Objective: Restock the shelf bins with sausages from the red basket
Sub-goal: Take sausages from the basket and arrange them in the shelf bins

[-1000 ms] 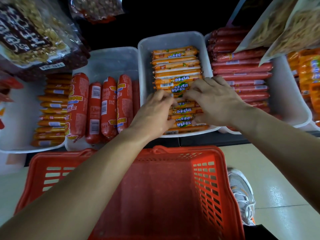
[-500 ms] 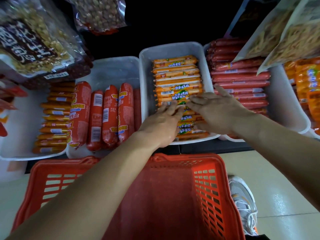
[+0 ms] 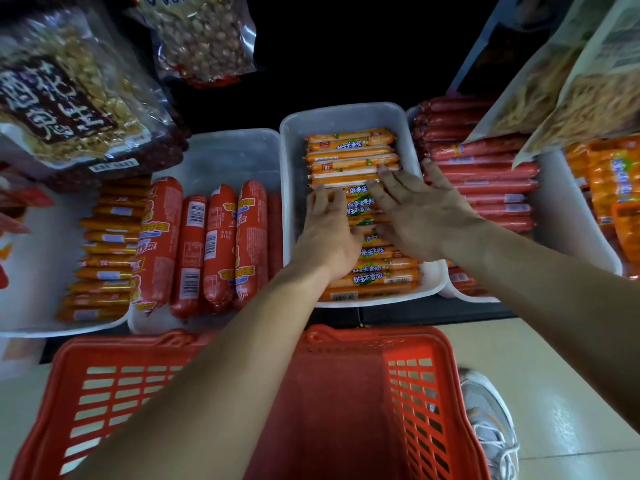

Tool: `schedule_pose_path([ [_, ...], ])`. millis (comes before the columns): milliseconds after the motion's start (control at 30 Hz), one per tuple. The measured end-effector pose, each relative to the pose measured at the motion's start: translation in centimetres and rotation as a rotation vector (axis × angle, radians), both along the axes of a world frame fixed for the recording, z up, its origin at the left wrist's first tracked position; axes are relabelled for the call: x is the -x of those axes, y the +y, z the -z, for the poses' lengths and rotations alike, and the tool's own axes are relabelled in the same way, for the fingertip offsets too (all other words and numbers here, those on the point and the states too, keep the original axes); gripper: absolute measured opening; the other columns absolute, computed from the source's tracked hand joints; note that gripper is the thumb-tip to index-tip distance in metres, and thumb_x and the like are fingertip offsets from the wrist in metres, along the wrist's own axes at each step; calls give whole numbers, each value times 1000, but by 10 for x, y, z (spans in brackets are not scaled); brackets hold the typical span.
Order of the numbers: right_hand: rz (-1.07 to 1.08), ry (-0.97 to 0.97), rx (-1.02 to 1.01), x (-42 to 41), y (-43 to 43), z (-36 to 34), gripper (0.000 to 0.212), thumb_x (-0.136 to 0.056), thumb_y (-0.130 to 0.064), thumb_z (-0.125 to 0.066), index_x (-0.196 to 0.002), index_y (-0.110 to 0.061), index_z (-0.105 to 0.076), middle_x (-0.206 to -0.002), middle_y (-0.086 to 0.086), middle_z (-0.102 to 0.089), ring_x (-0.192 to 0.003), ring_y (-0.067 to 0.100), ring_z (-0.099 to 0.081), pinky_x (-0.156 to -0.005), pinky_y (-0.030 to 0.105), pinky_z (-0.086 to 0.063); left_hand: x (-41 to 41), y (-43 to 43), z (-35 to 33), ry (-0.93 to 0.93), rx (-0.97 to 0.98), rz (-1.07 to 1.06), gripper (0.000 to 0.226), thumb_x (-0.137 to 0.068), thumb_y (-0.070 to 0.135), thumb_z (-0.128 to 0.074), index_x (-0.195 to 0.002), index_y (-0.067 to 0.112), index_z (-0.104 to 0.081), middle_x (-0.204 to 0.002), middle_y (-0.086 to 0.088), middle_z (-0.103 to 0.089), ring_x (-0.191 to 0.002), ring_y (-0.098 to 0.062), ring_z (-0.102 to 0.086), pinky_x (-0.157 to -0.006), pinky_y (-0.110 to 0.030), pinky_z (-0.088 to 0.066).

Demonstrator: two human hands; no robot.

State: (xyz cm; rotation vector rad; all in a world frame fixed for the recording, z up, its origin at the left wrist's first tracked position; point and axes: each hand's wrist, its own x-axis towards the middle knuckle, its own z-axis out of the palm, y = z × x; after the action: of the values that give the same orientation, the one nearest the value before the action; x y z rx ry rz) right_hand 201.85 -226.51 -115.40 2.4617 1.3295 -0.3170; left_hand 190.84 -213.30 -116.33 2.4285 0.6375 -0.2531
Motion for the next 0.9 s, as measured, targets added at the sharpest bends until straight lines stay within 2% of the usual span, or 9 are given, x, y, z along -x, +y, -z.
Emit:
schedule_pose_path([
  [67, 10, 18, 4, -1, 1, 0, 76, -99, -61, -17, -157, -23, 12, -165, 6, 14, -153, 21, 10, -120, 56, 9, -1, 3, 1, 77, -6, 47, 77, -102, 31, -49, -160, 21, 1, -164, 0, 21, -152, -21, 16, -121, -39, -5],
  [133, 24, 46, -25, 1, 4, -3, 76, -99, -60, -24, -159, -22, 4, -166, 7, 7, -153, 21, 5, -120, 57, 6, -1, 5, 1, 85, 3, 57, 76, -103, 29, -49, -160, 20, 1, -164, 1, 22, -151, -21, 18, -121, -39, -4],
  [233, 35, 20, -200, -2, 11, -10, 70, -96, -49, -36, -156, -19, -18, -165, 5, -15, -151, 23, -11, -122, 53, 1, -4, 6, 1, -7, 21, 42, 73, -99, 28, -53, -159, 20, -12, -167, 3, 4, -153, -21, 5, -124, -44, -14],
  [300, 55, 3, -246, -14, 24, -11, 74, -96, -48, -35, -158, -15, -12, -166, 6, -12, -152, 23, -8, -123, 49, 2, -12, 10, -2, -78, 8, 20, 72, -98, 26, -54, -158, 22, -15, -167, 3, -2, -153, -20, 2, -123, -46, -17],
  [400, 100, -11, -141, -33, 37, -6, 78, -99, -57, -22, -158, -13, 3, -167, 7, 2, -153, 21, 4, -122, 47, 5, -29, 20, -5, -86, -54, -12, 75, -102, 24, -50, -160, 21, -3, -167, -1, 10, -152, -23, 13, -125, -43, -6],
  [600, 105, -79, -22, -39, 47, 3, 89, -92, -71, -5, -158, -12, 2, -167, 8, 0, -153, 21, 3, -122, 51, 6, -63, 41, 14, -57, -66, -66, 69, -106, 39, -32, -159, 21, 9, -164, -2, 21, -151, -26, 18, -124, -40, 1],
  [733, 99, -73, -24, -42, 46, 5, 89, -92, -71, -5, -158, -12, 2, -167, 8, 0, -153, 20, 3, -122, 51, 6, -65, 37, 32, -86, -141, -59, 62, -107, 42, -24, -159, 24, 5, -165, -4, 19, -152, -27, 15, -124, -39, 1],
  [900, 102, -53, -60, -41, 42, 3, 86, -94, -69, -14, -159, -13, -1, -167, 8, -2, -153, 20, 3, -121, 53, 7, -65, 43, 18, -101, -12, -66, 62, -107, 28, -35, -160, 25, -3, -166, 2, 15, -152, -22, 13, -125, -40, -2],
])
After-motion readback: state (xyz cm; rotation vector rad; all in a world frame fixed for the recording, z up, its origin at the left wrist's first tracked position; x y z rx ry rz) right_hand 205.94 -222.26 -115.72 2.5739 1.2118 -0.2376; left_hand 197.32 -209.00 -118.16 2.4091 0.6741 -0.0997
